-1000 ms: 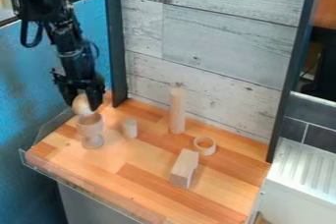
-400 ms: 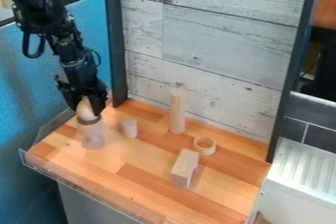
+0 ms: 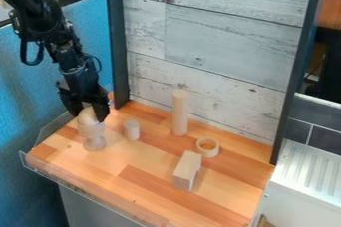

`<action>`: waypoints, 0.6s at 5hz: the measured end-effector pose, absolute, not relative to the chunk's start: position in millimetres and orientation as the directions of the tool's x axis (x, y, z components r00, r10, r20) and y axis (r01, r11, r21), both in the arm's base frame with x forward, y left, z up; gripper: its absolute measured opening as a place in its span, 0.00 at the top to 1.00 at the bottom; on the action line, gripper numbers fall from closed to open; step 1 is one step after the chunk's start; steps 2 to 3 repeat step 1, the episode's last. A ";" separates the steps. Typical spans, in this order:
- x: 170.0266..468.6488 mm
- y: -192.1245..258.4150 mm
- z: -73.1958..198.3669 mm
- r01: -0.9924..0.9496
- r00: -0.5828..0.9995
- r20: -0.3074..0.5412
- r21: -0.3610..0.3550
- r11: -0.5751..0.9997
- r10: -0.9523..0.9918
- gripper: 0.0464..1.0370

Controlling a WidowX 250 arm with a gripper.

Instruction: Move the egg from the right holder to the left holder

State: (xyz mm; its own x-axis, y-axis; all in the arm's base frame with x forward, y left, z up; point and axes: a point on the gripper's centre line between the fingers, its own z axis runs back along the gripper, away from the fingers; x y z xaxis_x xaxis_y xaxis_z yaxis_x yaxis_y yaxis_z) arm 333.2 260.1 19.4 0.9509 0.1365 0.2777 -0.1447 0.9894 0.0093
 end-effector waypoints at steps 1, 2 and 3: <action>331.5 258.4 36.0 -0.132 0.952 0.281 0.014 0.991 0.123 0.03; 331.5 258.4 36.0 -0.132 0.952 0.281 0.014 0.991 0.123 0.03; 331.5 258.4 36.0 -0.132 0.952 0.281 0.014 0.991 0.123 0.03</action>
